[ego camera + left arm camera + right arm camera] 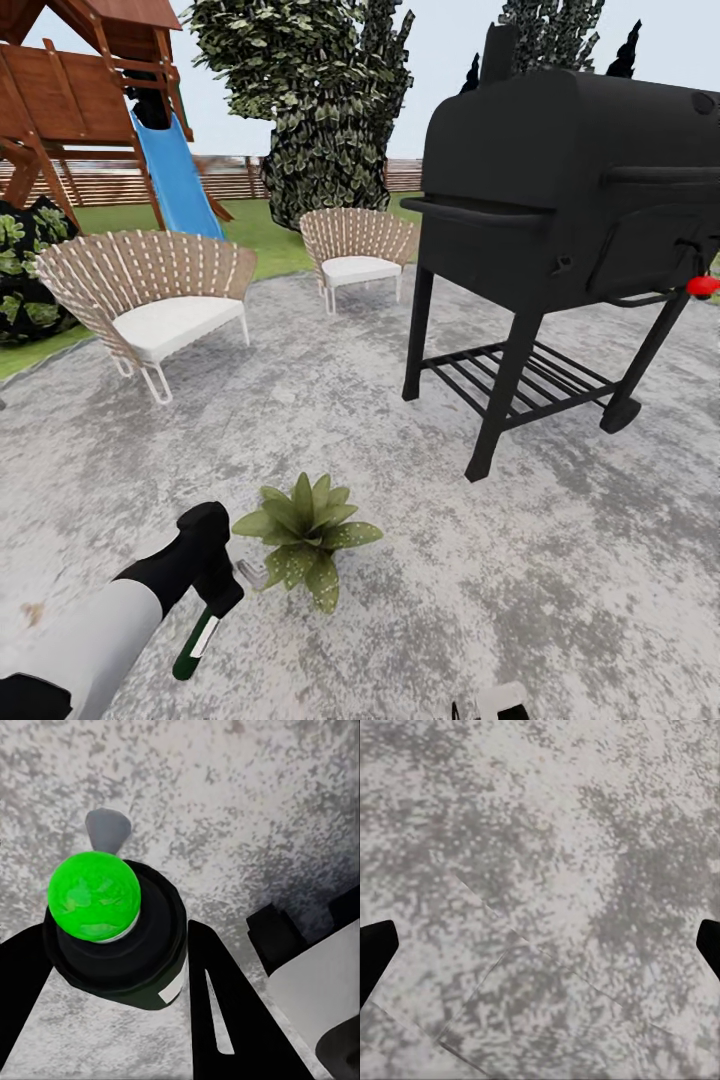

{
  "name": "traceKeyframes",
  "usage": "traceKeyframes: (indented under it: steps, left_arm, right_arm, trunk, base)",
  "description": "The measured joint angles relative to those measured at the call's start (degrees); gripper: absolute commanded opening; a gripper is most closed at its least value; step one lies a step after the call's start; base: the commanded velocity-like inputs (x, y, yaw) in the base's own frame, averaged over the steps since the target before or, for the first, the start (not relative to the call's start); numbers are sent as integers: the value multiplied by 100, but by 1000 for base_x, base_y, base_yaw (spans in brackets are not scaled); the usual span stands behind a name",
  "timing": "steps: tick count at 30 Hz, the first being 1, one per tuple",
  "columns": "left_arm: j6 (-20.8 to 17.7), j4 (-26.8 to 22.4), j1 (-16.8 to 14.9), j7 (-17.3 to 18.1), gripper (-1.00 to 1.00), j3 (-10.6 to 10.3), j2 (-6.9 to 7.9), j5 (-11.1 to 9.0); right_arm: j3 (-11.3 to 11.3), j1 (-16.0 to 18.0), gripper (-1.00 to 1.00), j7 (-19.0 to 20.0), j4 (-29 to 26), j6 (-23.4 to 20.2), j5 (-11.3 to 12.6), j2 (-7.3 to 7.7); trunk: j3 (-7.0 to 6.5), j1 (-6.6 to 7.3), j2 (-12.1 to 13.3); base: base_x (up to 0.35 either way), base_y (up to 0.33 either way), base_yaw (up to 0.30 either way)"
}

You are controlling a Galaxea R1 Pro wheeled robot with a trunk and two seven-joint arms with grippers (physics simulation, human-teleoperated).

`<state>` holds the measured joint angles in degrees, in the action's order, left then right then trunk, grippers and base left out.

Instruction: Pick up the pesticide atomizer in the garden and spray insectifuge to fully cover both potted plants in the garden.

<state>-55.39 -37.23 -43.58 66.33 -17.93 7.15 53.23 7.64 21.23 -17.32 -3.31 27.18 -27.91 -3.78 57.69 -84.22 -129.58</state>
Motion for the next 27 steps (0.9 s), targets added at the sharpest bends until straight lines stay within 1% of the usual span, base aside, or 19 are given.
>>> traceKeyframes:
  steps: [4,9,12,13,17,21,23,25,27]
  left_arm:
    - [-5,7,0,-33,-100,11,-15,-12]
    - [-12,9,8,-122,-100,17,-20,-46]
    - [-17,17,26,-137,-100,13,-75,-73]
    - [-16,19,32,-142,-100,16,-110,-71]
    - [-5,9,169,-159,-100,11,-158,-71]
    - [16,15,196,-161,-100,28,-165,-78]
    - [25,11,288,-161,-100,29,-165,-77]
    - [122,5,330,-161,-100,34,-165,-74]
    - [395,-9,348,-206,-100,62,-165,-114]
  right_arm:
    - [-1,-1,100,10,8,-1,-3,2]
    - [6,-1,100,3,0,-1,13,-3]
    - [7,-1,100,2,-1,-1,20,-6]
    - [7,-1,100,1,-1,0,21,-6]
    - [7,0,100,0,2,0,17,-7]
    - [7,0,100,-2,1,0,15,-7]
    - [7,0,100,-1,3,0,18,-7]
    - [7,0,100,-2,7,0,15,-7]
    - [7,0,100,-2,8,0,15,-7]
  trunk:
    - [0,2,0]
    - [0,1,0]
    - [0,0,0]
    - [0,0,0]
    - [0,0,0]
    - [0,0,0]
    - [0,0,0]
    - [0,0,0]
    - [0,0,0]
  base:
    - [141,126,0]
    - [109,266,-2]
    - [6,205,-220]
    - [2,81,-239]
    - [0,17,-57]
    - [0,1,-3]
    - [0,0,0]
    - [0,0,0]
    - [0,0,0]
